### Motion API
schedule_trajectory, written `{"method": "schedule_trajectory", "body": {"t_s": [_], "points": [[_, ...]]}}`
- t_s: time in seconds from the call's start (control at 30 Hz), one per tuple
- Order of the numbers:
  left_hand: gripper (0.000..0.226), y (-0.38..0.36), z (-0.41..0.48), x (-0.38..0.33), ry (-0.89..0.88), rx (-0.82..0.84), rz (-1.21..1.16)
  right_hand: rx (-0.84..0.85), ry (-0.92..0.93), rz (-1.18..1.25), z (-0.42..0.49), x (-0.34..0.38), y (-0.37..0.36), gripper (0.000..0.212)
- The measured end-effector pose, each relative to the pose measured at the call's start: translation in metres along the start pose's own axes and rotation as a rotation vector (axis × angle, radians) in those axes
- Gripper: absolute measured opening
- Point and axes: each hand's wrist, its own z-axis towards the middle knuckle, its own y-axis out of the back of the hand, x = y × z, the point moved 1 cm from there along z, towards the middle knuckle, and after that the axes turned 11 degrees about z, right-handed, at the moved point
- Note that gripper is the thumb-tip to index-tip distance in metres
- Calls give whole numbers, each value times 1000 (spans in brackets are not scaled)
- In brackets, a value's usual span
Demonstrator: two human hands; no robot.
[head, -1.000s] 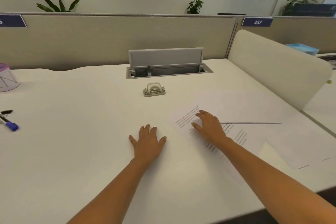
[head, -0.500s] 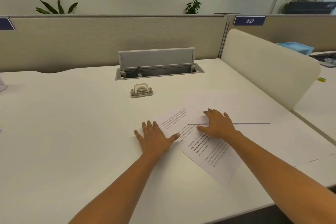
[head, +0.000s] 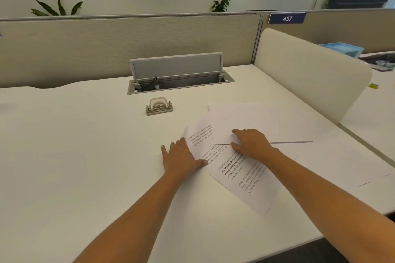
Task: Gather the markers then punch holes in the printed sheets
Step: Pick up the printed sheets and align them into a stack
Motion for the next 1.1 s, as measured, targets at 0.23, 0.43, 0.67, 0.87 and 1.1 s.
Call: {"method": "schedule_trajectory", "body": {"t_s": [0.23, 0.43, 0.67, 0.87, 1.1], "points": [[73, -5, -9, -2, -21, -171, -229, -18, 7, -7, 4, 1, -5, 41], [43, -3, -17, -10, -39, -228, -414, -12, -44, 44, 7, 4, -6, 39], [27, 1, -19, -13, 52, -252, -683, -31, -44, 52, 4, -1, -8, 38], [11, 5, -18, -22, 210, -237, -1025, -168, -54, 55, -6, 10, -17, 16], [32, -7, -29, -31, 210, -39, -1144, -225, -52, 80, -6, 8, -21, 28]]}}
